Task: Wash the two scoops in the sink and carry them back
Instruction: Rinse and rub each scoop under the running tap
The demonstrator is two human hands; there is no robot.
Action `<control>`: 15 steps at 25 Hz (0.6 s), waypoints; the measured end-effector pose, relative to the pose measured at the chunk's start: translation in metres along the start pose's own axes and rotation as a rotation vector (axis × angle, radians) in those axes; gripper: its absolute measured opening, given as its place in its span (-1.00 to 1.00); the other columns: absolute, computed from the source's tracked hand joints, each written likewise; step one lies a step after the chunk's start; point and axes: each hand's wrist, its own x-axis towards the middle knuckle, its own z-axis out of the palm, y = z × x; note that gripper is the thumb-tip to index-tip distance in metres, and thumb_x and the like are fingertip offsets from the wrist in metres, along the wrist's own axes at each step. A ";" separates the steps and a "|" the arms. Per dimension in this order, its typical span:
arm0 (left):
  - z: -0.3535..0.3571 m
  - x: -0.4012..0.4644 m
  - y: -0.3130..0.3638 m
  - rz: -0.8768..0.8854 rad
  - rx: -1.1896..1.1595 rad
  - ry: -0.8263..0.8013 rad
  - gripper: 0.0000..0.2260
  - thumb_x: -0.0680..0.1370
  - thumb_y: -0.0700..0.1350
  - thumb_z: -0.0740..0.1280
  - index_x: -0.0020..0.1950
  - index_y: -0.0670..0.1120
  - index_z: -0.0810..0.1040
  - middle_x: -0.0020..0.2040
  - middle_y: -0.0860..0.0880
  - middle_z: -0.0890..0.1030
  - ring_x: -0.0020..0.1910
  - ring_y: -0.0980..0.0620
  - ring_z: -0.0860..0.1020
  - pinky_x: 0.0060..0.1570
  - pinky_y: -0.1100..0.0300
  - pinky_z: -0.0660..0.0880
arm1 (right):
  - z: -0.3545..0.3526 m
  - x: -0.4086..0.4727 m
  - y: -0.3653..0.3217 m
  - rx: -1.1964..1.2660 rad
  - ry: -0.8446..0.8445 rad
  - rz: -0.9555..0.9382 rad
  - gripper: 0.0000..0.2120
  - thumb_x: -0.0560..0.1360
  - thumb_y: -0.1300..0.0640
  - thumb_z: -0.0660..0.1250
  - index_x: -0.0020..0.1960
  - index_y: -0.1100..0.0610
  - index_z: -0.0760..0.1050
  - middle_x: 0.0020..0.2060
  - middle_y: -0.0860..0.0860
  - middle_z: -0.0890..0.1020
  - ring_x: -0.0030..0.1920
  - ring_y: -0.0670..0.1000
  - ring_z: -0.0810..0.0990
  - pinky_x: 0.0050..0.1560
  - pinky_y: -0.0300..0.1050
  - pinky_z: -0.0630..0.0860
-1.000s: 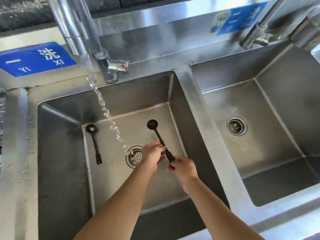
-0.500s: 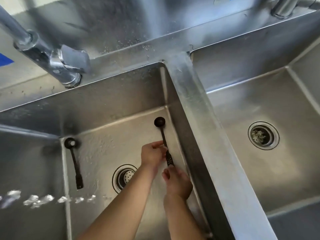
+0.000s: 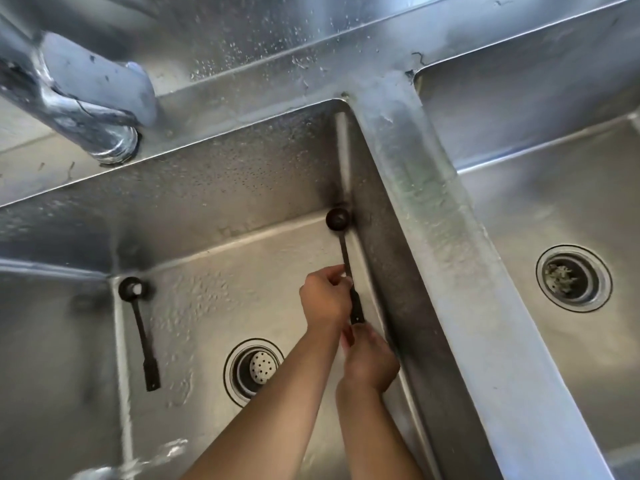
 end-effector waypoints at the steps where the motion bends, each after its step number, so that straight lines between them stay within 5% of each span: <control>1: 0.001 0.000 0.001 0.013 0.010 0.012 -0.74 0.53 -0.17 0.40 0.20 -0.04 0.71 0.03 -0.02 0.75 0.01 0.06 0.68 -0.02 0.35 0.54 | 0.000 0.000 0.000 -0.012 0.002 -0.013 -0.81 0.51 0.31 0.41 -0.26 0.16 0.67 -0.45 -0.06 0.70 -0.42 -0.16 0.68 -0.47 -0.34 0.54; 6: 0.004 -0.003 0.002 0.064 0.040 0.074 -0.82 0.51 -0.16 0.43 0.08 -0.09 0.75 -0.02 -0.04 0.76 -0.02 0.01 0.69 0.06 0.17 0.59 | 0.003 0.003 0.005 -0.106 0.022 -0.050 -0.77 0.46 0.22 0.44 -0.37 0.11 0.67 -0.32 0.06 0.74 -0.15 0.12 0.74 -0.02 0.11 0.67; 11: 0.006 -0.002 -0.001 0.041 0.070 0.041 -0.81 0.50 -0.13 0.45 0.08 -0.10 0.75 0.01 -0.04 0.76 0.02 0.02 0.68 -0.01 0.32 0.49 | -0.002 0.005 0.002 0.079 -0.063 -0.041 -0.83 0.51 0.26 0.40 -0.17 0.12 0.74 -0.18 0.09 0.78 -0.13 0.04 0.77 -0.23 -0.14 0.65; 15: -0.004 -0.017 -0.008 0.034 0.065 0.005 -0.76 0.50 -0.09 0.45 0.15 -0.11 0.71 0.03 -0.05 0.75 0.04 0.02 0.67 0.01 0.30 0.48 | -0.005 0.005 0.006 0.127 -0.093 -0.019 -0.81 0.52 0.32 0.36 0.10 0.31 0.67 -0.03 0.18 0.74 -0.09 0.08 0.76 -0.24 -0.17 0.64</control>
